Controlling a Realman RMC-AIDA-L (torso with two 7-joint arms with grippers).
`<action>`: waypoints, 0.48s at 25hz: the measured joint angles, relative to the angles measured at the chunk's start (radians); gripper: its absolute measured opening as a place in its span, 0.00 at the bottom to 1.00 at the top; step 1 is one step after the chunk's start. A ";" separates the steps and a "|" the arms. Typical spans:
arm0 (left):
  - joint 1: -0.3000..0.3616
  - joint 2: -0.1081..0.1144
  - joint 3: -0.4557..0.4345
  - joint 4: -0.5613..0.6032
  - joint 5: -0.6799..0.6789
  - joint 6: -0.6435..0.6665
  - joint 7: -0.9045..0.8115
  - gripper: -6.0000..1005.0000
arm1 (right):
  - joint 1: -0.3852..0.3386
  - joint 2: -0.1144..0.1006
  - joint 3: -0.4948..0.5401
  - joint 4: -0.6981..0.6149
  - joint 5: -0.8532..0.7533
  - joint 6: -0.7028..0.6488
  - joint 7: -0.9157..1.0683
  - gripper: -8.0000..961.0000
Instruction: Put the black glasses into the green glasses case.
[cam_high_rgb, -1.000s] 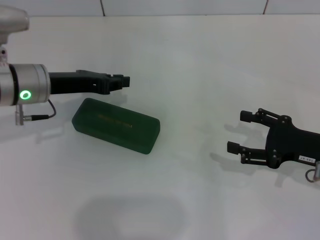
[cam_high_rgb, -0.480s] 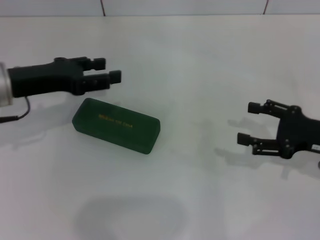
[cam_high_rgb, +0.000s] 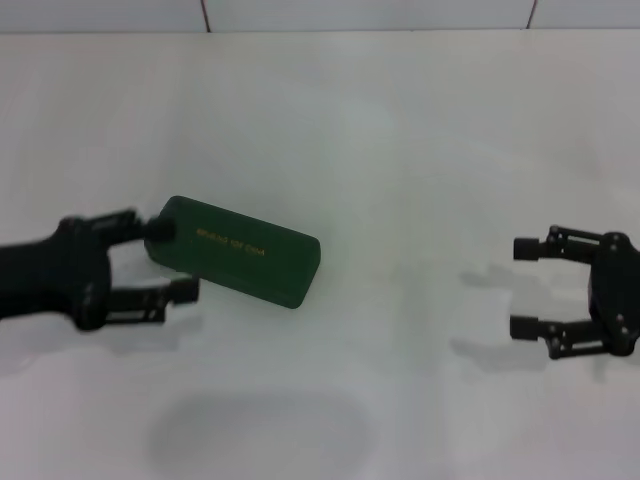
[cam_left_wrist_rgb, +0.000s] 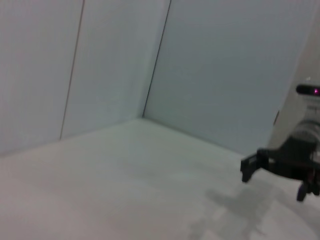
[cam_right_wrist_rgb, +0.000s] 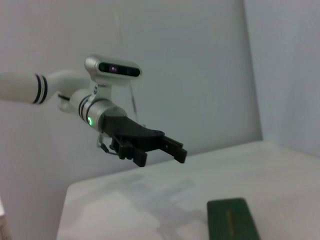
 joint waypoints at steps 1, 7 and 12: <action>0.014 0.002 0.000 0.002 0.009 0.005 0.001 0.85 | -0.003 0.000 0.001 -0.009 -0.029 0.001 0.000 0.91; 0.050 -0.004 -0.061 -0.018 0.119 0.001 0.039 0.88 | -0.011 0.005 0.001 -0.013 -0.070 0.018 -0.007 0.91; 0.051 -0.014 -0.123 -0.033 0.185 0.006 0.062 0.88 | -0.008 0.005 0.001 -0.014 -0.083 0.042 -0.009 0.91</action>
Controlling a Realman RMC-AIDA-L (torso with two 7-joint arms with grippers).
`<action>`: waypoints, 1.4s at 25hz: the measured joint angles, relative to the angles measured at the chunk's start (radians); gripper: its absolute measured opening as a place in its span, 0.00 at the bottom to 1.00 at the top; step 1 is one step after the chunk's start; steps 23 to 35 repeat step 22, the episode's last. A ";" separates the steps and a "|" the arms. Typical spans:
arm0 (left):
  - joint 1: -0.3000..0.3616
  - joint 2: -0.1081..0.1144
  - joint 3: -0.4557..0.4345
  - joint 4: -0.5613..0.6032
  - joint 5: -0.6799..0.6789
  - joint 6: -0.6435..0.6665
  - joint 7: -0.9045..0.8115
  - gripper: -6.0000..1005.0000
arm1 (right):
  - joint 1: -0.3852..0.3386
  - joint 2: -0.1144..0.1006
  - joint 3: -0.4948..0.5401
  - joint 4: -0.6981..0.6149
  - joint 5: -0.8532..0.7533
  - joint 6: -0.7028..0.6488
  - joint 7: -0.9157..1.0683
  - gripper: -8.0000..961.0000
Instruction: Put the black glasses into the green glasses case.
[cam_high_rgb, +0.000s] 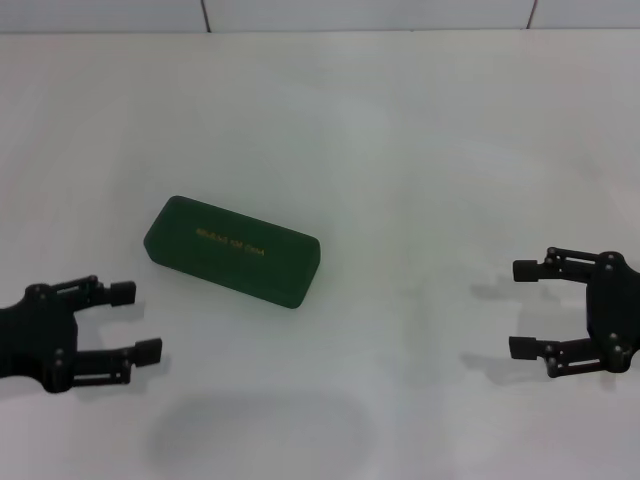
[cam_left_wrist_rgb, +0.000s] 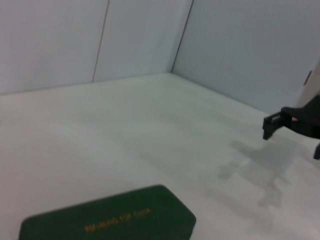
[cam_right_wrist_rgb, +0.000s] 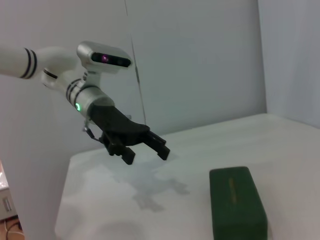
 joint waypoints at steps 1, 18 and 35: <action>0.000 0.000 0.001 0.000 0.009 0.000 -0.001 0.88 | 0.002 -0.001 0.000 0.000 -0.002 0.005 0.000 0.91; -0.050 -0.007 0.006 -0.004 0.059 0.047 -0.009 0.88 | 0.039 -0.004 0.000 -0.087 -0.041 0.083 0.005 0.91; -0.071 -0.008 0.009 -0.008 0.084 0.075 -0.012 0.88 | 0.050 -0.004 0.000 -0.091 -0.042 0.100 0.005 0.91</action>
